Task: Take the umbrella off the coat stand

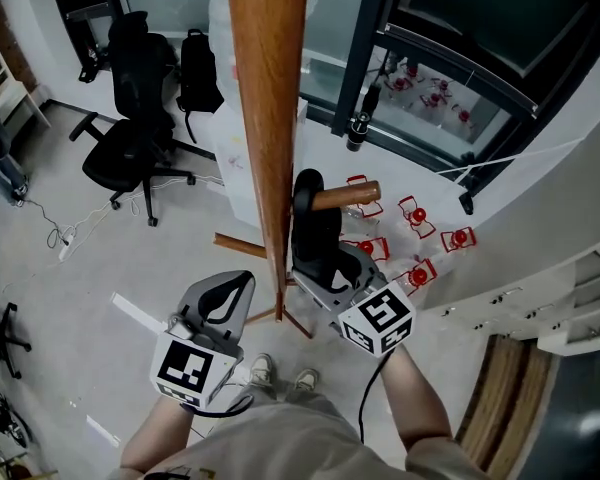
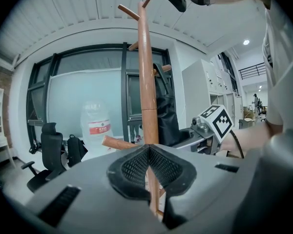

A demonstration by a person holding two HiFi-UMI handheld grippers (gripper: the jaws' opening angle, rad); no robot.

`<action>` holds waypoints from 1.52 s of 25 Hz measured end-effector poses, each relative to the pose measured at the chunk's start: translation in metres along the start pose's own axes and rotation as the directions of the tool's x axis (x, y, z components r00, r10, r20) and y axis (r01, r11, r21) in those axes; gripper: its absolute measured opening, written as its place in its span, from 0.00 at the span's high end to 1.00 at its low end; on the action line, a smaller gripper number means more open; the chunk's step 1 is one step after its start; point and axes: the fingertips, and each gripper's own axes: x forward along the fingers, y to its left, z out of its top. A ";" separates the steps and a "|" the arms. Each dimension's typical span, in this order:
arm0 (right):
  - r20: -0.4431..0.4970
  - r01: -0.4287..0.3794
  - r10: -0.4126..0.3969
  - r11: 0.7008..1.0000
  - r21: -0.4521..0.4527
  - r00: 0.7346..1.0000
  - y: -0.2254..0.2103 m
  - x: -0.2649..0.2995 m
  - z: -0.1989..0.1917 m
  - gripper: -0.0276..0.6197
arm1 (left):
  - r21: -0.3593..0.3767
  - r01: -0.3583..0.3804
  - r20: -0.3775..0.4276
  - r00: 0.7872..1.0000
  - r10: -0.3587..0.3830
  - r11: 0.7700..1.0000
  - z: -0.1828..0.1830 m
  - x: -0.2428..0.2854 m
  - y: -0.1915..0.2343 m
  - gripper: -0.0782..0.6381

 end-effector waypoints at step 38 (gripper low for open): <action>0.317 0.513 -0.498 0.858 0.042 0.807 -0.011 -0.211 0.156 0.57 | 0.211 0.195 0.306 0.918 -0.254 0.958 0.152 0.011 -0.074 0.88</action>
